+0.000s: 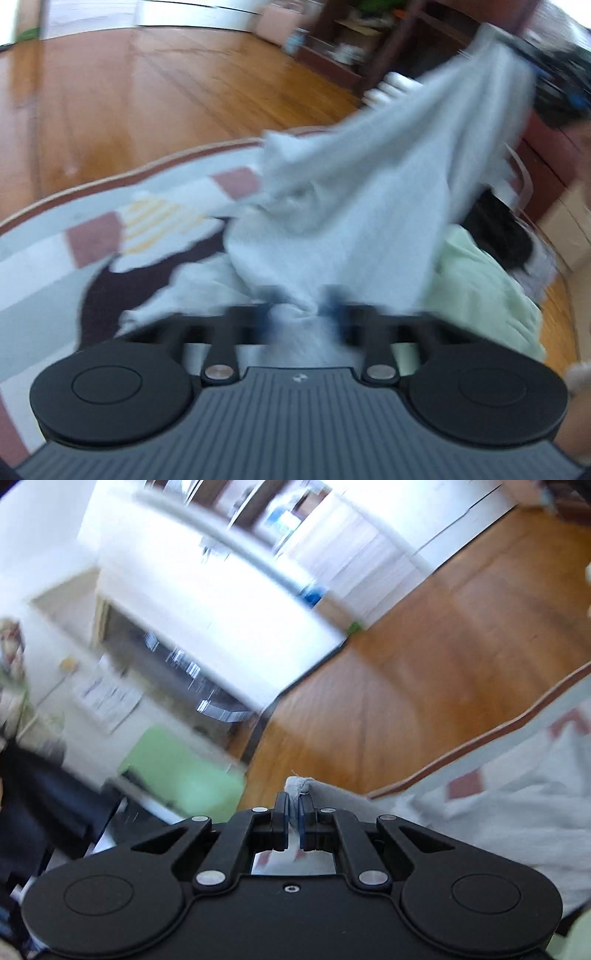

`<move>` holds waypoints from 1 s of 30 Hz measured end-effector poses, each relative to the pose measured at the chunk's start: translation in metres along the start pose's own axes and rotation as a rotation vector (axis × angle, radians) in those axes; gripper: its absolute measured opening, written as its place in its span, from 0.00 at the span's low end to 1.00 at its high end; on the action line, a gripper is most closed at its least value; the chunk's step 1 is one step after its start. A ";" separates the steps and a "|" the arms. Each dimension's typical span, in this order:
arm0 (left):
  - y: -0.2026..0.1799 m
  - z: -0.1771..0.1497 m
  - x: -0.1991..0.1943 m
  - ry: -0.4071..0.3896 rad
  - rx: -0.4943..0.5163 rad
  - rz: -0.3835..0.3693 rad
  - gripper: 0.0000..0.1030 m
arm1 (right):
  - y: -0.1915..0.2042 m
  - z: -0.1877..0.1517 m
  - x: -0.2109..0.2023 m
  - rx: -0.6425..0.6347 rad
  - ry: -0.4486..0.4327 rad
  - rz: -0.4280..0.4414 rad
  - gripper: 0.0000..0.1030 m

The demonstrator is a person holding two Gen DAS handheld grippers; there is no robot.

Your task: Fold clothes

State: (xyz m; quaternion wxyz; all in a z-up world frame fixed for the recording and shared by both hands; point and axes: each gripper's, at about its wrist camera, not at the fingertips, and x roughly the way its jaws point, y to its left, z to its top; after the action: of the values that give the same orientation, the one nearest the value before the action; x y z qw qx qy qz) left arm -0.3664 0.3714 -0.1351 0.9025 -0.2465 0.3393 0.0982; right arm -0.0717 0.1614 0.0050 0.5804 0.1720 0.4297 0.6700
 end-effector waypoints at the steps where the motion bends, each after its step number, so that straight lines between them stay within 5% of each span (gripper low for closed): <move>1: -0.005 -0.001 -0.001 0.005 0.015 -0.020 0.05 | -0.003 0.003 -0.009 0.005 -0.038 -0.029 0.07; 7: -0.009 -0.008 0.001 0.068 0.033 0.068 0.00 | -0.028 0.000 -0.024 -0.049 -0.162 -0.506 0.07; 9: -0.003 -0.009 -0.005 0.062 0.006 0.109 0.00 | -0.040 -0.014 -0.010 -0.112 -0.085 -0.640 0.07; 11: 0.005 -0.008 -0.015 0.031 -0.032 0.141 0.00 | -0.058 -0.031 0.001 -0.043 0.002 -0.562 0.07; 14: -0.011 0.005 -0.026 -0.056 0.016 0.134 0.03 | -0.075 -0.047 0.008 0.114 0.034 -0.327 0.07; 17: -0.046 0.022 -0.030 -0.125 0.120 0.075 0.20 | -0.068 -0.048 0.015 0.112 0.067 -0.197 0.07; 22: -0.102 0.041 -0.030 -0.243 0.243 -0.085 0.23 | -0.041 -0.047 0.019 0.176 0.113 0.140 0.07; 26: -0.125 0.037 -0.033 -0.340 0.293 -0.132 0.65 | -0.005 -0.052 0.020 0.111 0.183 0.259 0.07; 30: -0.134 0.026 -0.029 -0.333 0.348 -0.065 0.77 | 0.002 -0.054 0.026 0.084 0.250 0.302 0.07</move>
State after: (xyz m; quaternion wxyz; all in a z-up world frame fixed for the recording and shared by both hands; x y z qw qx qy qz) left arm -0.3275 0.2698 -0.0485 0.9776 -0.0783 0.1895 0.0485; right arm -0.1194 0.1650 -0.0313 0.4080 0.1740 0.4952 0.7471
